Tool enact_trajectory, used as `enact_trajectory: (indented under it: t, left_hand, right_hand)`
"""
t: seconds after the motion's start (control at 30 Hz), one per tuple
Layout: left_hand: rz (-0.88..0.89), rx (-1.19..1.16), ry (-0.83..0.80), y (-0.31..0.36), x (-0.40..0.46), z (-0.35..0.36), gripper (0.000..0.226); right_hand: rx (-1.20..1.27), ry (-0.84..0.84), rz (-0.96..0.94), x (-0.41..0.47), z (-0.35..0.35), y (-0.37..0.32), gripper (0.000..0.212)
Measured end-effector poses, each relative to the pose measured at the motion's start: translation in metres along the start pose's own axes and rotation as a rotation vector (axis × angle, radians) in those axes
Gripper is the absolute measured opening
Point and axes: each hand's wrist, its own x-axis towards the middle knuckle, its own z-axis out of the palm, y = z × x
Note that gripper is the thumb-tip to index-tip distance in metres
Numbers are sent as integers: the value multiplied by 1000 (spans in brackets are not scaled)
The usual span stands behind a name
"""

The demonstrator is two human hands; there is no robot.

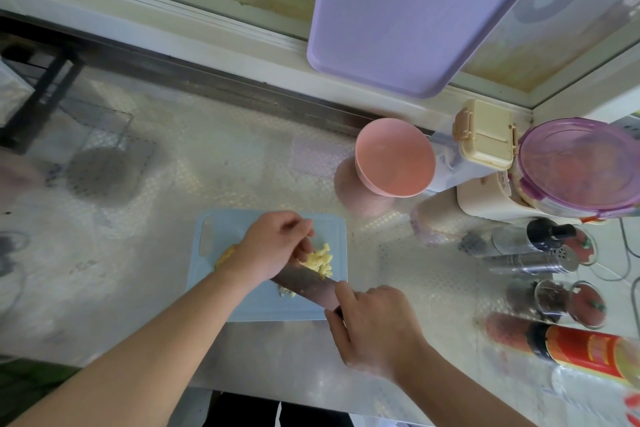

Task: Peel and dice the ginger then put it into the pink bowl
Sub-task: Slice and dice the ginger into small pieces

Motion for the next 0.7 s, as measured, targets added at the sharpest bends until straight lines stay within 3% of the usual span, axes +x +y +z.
enact_trajectory:
  t: [0.1, 0.17, 0.33, 0.43, 0.53, 0.7]
  left_hand:
    - [1, 19, 168, 3, -2, -11, 29]
    - [37, 101, 195, 5, -6, -17, 33]
    - [25, 358, -238, 6, -12, -6, 37]
    - [2, 528, -367, 2, -9, 12, 33]
    - [18, 478, -312, -3, -3, 18, 30]
    - [34, 39, -41, 0, -2, 0, 25]
  right_hand:
    - [9, 5, 14, -3, -2, 0, 25]
    - [13, 3, 15, -4, -2, 0, 24]
    - [5, -14, -1, -1, -1, -1, 23]
    - [2, -33, -37, 2, -3, -4, 23]
    - [-8, -51, -45, 3, -3, -6, 20]
    - [18, -62, 31, -1, -8, -4, 21]
